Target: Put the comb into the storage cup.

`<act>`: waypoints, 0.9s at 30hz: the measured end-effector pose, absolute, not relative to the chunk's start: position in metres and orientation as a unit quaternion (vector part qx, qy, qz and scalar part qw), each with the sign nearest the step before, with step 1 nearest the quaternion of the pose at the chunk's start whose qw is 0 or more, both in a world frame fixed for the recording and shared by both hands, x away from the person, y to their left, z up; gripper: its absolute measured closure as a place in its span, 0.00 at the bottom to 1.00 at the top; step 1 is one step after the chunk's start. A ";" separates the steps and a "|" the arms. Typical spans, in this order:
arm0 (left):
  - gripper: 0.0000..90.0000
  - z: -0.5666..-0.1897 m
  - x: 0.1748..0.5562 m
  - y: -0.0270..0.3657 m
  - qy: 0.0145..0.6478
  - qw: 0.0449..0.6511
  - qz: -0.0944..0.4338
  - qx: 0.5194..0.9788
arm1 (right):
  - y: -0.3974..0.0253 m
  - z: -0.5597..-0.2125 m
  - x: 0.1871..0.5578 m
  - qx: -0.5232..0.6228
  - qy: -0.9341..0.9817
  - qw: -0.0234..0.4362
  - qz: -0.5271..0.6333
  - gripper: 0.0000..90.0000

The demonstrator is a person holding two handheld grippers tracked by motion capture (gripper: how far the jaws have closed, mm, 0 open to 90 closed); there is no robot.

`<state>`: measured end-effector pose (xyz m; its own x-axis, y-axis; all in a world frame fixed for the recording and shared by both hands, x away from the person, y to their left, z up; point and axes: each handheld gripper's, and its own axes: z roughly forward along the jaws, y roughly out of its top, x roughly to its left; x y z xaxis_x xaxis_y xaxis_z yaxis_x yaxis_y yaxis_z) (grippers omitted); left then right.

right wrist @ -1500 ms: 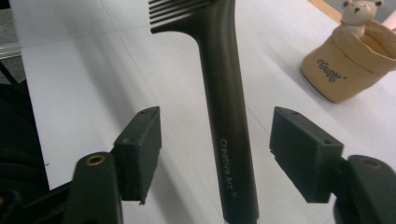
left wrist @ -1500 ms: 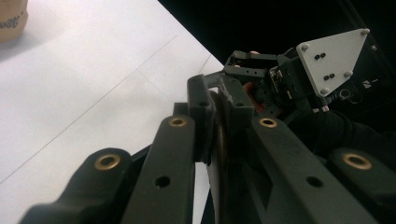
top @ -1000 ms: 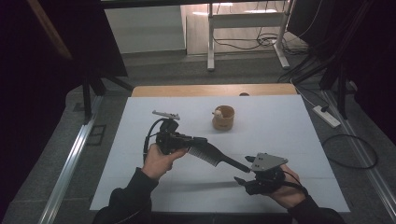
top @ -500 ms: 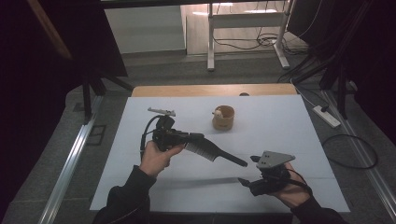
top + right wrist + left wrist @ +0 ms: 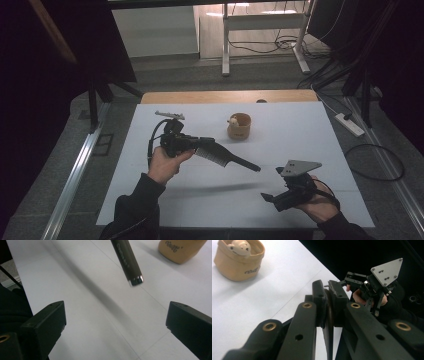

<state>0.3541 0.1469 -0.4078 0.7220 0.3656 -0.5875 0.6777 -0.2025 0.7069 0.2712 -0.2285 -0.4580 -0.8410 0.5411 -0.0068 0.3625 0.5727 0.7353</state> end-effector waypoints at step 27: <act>0.93 -0.395 0.373 0.158 0.361 0.524 -0.125 0.761 | -0.253 -0.456 0.266 0.300 0.869 0.129 0.371 0.00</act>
